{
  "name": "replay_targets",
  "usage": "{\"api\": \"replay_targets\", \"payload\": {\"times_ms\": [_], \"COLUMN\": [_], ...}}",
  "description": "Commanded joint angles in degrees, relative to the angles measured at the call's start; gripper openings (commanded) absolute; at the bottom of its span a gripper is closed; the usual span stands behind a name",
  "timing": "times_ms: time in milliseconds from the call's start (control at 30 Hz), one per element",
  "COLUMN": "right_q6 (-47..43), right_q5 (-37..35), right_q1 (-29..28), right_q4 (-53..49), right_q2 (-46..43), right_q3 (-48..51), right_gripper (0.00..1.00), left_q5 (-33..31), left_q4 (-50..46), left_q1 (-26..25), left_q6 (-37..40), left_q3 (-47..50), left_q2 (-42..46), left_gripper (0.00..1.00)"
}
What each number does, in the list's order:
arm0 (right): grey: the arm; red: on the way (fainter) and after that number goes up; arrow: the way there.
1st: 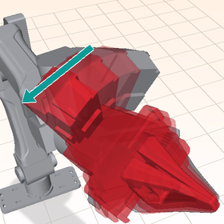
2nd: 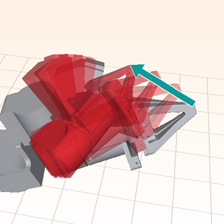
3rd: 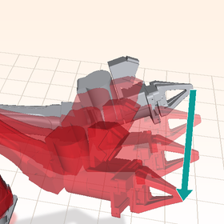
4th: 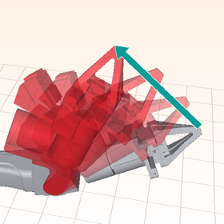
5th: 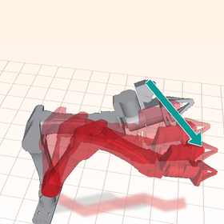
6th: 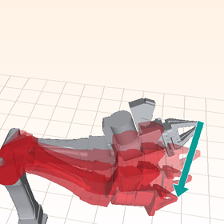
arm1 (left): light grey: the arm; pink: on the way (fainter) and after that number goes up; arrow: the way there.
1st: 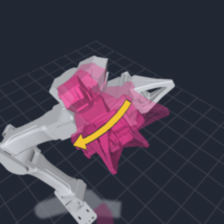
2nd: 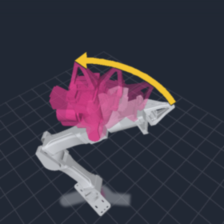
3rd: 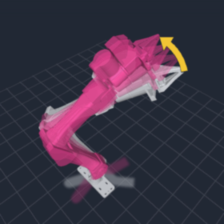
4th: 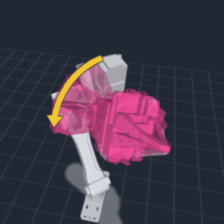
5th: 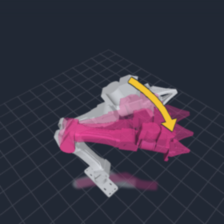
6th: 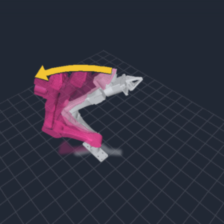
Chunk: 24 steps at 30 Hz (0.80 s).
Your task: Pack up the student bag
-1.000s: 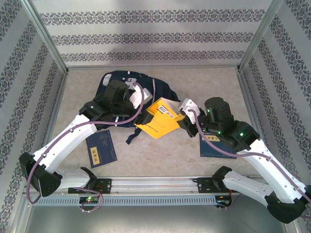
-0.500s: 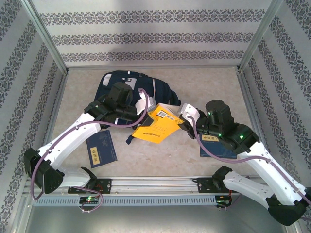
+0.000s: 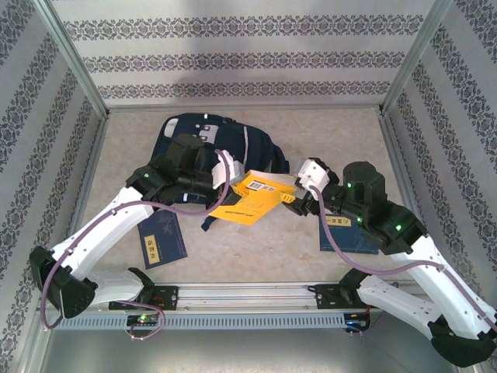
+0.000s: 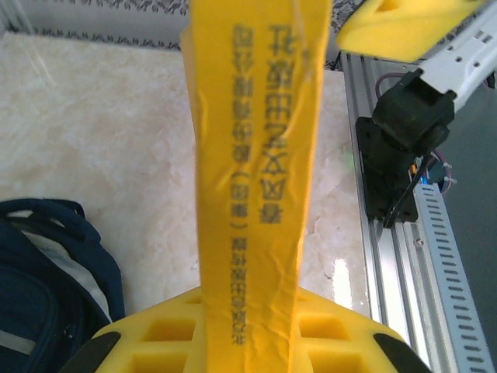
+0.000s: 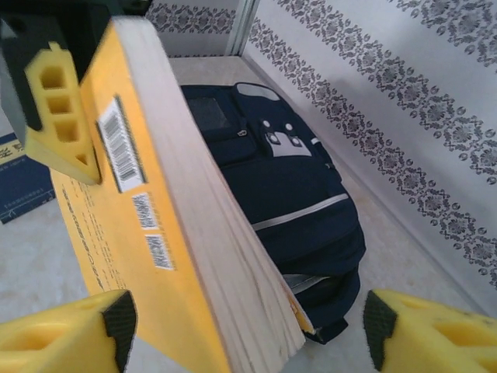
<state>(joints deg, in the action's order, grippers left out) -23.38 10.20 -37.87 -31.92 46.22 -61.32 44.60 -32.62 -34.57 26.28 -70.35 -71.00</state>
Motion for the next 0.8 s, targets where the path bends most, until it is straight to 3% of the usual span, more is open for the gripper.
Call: {"api": "replay_targets", "payload": {"times_ms": [0,200,367,767], "right_q6": [-3.6,-8.8,-9.7,-6.7], "right_q5": [2.0,2.9,5.6,7.4], "right_q1": [-1.5,-3.7,-4.7,-7.5], "right_q4": [-1.9,-3.4,-6.2,-8.2], "right_q2": [1.3,4.0,8.0,16.8], "right_q3": [-2.6,-4.4,-7.1,-10.5], "right_gripper": [0.85,0.86,0.81,0.44], "left_q5": [4.3,5.2,4.5,0.4], "left_q4": [-1.0,-4.7,-6.3,-7.5], "left_q1": [-1.0,-2.3,-3.0,-4.3], "left_q6": [8.5,13.6,15.4,16.7], "left_q3": [-0.4,-1.0,-1.5,-3.1], "left_q2": [2.7,3.2,2.9,1.0], "left_gripper": [0.0,0.0,0.0,0.0]}}
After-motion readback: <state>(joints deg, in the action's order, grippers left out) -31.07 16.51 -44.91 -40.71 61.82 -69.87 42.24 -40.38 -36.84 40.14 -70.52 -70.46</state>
